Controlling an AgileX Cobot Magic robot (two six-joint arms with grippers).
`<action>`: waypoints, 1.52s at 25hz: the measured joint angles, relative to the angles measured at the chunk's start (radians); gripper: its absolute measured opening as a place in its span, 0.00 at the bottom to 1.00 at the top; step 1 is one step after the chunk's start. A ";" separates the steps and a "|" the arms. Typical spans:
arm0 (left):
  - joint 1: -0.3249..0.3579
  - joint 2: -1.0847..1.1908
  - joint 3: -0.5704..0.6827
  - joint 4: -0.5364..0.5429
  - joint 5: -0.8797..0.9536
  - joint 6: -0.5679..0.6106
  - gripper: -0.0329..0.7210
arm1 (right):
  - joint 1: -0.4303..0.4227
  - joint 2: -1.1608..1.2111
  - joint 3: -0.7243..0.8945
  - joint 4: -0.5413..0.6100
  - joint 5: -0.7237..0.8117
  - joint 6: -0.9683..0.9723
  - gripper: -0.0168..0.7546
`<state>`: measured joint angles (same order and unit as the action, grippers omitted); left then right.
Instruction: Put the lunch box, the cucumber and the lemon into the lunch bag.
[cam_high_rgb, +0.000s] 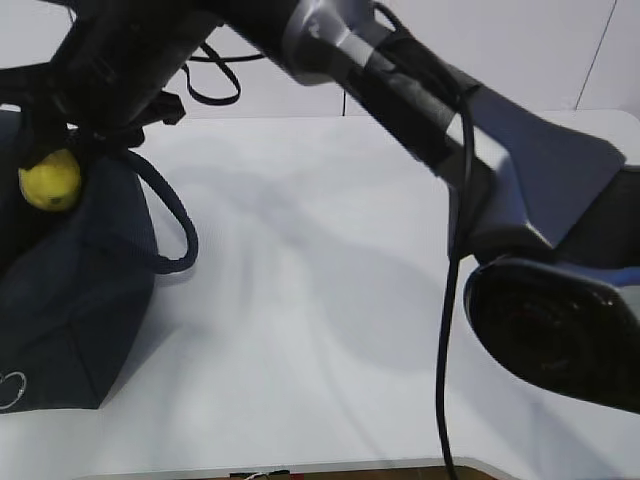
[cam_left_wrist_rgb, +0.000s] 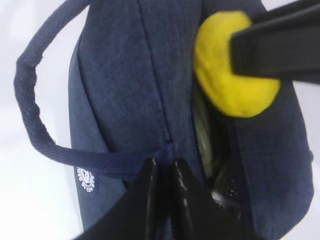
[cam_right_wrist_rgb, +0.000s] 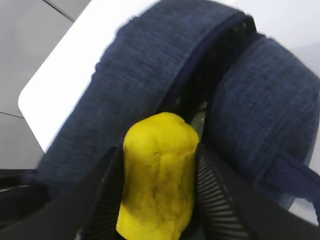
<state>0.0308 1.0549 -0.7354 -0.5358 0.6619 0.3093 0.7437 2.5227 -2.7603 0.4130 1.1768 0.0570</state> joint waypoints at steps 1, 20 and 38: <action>0.000 0.000 0.000 -0.003 0.000 0.000 0.05 | 0.000 0.013 0.000 0.007 0.000 0.000 0.48; 0.000 0.000 0.000 -0.017 0.004 0.008 0.05 | 0.000 0.042 0.000 0.042 0.017 -0.057 0.66; 0.000 0.000 0.000 -0.018 0.006 0.023 0.05 | 0.000 -0.032 -0.082 -0.145 0.083 0.003 0.67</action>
<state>0.0308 1.0549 -0.7354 -0.5540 0.6675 0.3323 0.7436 2.4905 -2.8419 0.2678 1.2603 0.0601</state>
